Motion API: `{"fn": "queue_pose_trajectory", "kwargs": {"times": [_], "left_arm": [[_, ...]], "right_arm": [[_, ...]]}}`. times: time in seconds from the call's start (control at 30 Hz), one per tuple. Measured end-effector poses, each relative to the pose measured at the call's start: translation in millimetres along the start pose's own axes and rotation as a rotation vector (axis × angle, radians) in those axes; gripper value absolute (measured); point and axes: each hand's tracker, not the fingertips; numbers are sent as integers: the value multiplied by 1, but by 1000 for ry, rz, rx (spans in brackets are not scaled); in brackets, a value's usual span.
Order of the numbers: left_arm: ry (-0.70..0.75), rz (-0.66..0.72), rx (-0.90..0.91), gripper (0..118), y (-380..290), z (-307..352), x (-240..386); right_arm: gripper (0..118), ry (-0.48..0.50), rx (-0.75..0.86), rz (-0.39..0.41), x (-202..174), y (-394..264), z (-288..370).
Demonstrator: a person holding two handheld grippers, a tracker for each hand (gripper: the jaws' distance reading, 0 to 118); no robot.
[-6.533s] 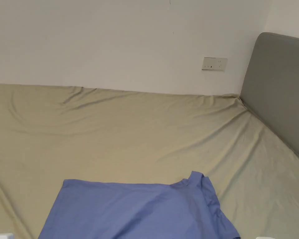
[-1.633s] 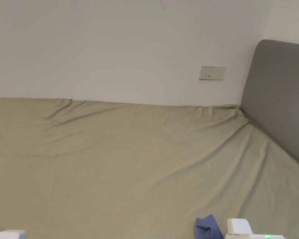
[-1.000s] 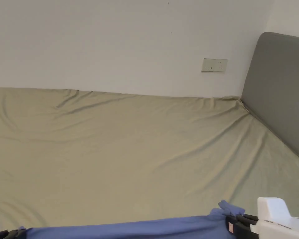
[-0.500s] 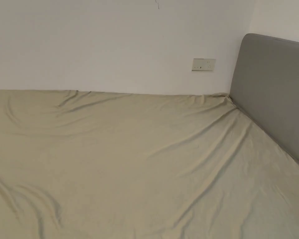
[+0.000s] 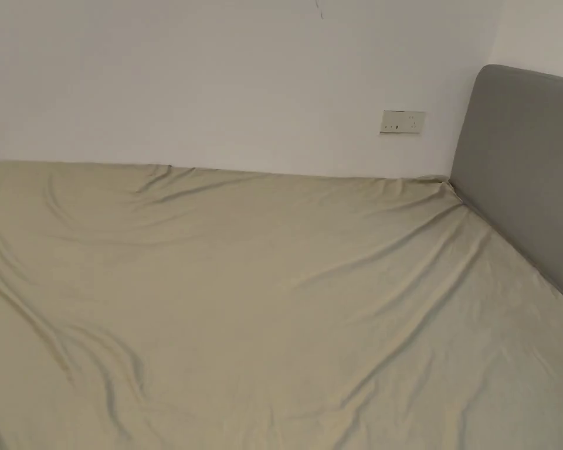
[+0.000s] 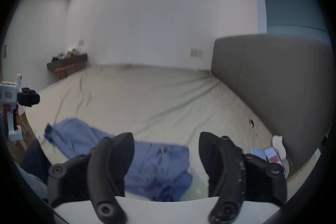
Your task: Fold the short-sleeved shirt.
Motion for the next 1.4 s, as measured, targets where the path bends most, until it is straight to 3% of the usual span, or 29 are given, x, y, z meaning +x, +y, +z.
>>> {"fn": "queue_pose_trajectory", "kwargs": {"times": [0.03, 0.07, 0.17, 0.23, 0.33, 0.43, 0.47, 0.5, 0.53, 0.6, 0.63, 0.83, 0.87, 0.9, 0.97, 1.0, 1.03, 1.07, 1.1, 1.2, 1.3, 1.4], "left_arm": [[-12, 13, -13, 18, 3, -1, 0], [-15, 26, -18, 1, 4, -4, -1], [-32, 137, -79, 0, 2, -15, -16], [-142, 300, -97, 0, -3, -21, -41], [-190, 508, -182, 0, -15, -42, -90], [-385, 811, -420, 0, -46, -83, -153], [-469, 879, -470, 3, -59, -93, -167], [-483, 918, -519, 15, -70, -101, -176], [-465, 923, -545, 41, -77, -106, -179], [-402, 876, -590, 109, -87, -116, -172], [-401, 873, -592, 118, -92, -122, -173], [-614, 1190, -585, 112, -113, -148, -154], [-632, 1214, -615, 105, -120, -158, -145], [-678, 1213, -626, 80, -121, -163, -135], [-605, 1060, -743, 7, -115, -176, -105], [-497, 907, -800, 6, -113, -182, -89], [-455, 844, -778, 5, -113, -182, -81], [-602, 949, -689, 5, -106, -177, -88], [-579, 951, -707, 5, -101, -176, -85], [-456, 786, -736, 4, -88, -166, -82], [-444, 836, -720, 4, -66, -144, -111], [-337, 810, -666, 4, -62, -129, -141]], "right_arm": [[6, 39, 16, -27, -1, 4, 0], [1, 57, 15, -54, -3, 6, -2], [1, 73, -2, -56, -14, 10, -7], [1, 72, -6, -50, -22, 11, -10], [1, 104, -28, -76, -24, 10, -12], [1, 101, -48, -98, -24, 10, -14], [1, 108, -60, -114, -22, 10, -16], [1, 127, -70, -151, -19, 10, -17], [1, 132, -68, -176, -18, 11, -17], [1, 120, -73, -186, -15, 12, -17], [1, 113, -72, -188, -14, 13, -18], [1, 109, -77, -208, -10, 20, -20], [1, 110, -78, -212, -11, 22, -21], [1, 112, -77, -221, -11, 22, -21], [1, 120, -74, -242, -12, 23, -22], [1, 122, -72, -245, -12, 23, -21], [1, 122, -71, -244, -12, 23, -21], [1, 119, -69, -240, -13, 24, -21], [1, 115, -68, -234, -12, 24, -20], [1, 116, -65, -235, -9, 26, -18], [1, 105, -57, -242, -7, 28, -17], [1, 93, -51, -259, -5, 29, -15]]}}
